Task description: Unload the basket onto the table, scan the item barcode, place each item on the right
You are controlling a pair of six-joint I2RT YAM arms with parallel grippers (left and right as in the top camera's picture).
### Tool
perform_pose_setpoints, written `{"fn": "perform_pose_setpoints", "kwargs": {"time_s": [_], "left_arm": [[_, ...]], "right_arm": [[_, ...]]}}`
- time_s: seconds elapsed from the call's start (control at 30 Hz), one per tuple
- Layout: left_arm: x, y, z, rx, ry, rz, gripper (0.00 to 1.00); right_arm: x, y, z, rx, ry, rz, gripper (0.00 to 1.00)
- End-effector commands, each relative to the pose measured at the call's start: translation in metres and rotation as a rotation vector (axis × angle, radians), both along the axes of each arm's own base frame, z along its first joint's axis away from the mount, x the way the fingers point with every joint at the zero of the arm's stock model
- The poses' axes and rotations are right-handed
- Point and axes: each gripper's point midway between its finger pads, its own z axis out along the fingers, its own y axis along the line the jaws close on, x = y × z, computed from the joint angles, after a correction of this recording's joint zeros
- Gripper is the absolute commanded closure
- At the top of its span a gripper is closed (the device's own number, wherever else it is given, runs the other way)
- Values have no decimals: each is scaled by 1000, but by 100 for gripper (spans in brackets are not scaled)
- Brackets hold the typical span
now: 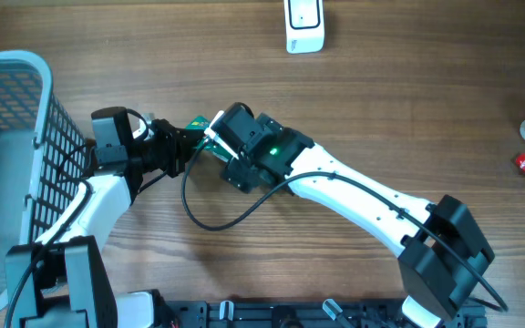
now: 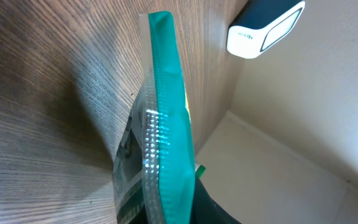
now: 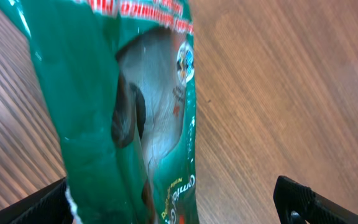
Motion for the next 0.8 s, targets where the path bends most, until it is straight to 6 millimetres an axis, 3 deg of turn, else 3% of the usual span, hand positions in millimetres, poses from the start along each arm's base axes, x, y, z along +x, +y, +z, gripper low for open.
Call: {"fn": "perform_pose_setpoints", "kwargs": {"time_s": [0.0,0.03,0.07,0.1,0.17,0.2,0.27,0.3,0.33,0.47,0.53,0.6,0.63,0.67,0.77], "left_arm": [[2,-1,18,-34,-37,-14,96],[2,-1,18,-35,-37,-15,96],[2,-1,18,-36,-37,-16,96],[1,-2,18,-35,-37,-16,96],[2,-6,20,-34,-52,-29,96],[3,-9,21,-33,-63,-37,96],[5,-16,26,-29,-96,-60,95],[5,-18,27,-28,-106,-64,85],[7,-19,29,-18,-133,-77,75],[8,-22,30,20,-190,-109,53],[8,-33,30,83,-261,-163,41],[6,-48,26,160,-305,-209,33],[4,-56,24,213,-336,-236,20],[0,-63,18,289,-338,-248,15],[-20,-55,-1,537,-276,-247,8]], "right_arm": [[1,-6,-12,9,6,-14,1],[1,-9,-20,3,18,-21,4],[3,-14,-28,-2,34,-42,23],[4,-19,-36,10,70,-78,52],[4,-18,-41,91,164,-81,91],[1,-16,-41,143,217,-71,95],[-2,-16,-36,248,328,-68,96],[-4,-17,-29,306,385,-62,96],[-6,-24,-10,407,454,-52,96],[-18,-60,73,699,549,9,95],[-28,-84,111,810,557,12,95],[-50,-94,136,884,577,85,96],[-63,-98,145,901,585,127,96],[-82,-99,155,924,601,192,96],[-122,-103,175,969,632,305,96]]}}
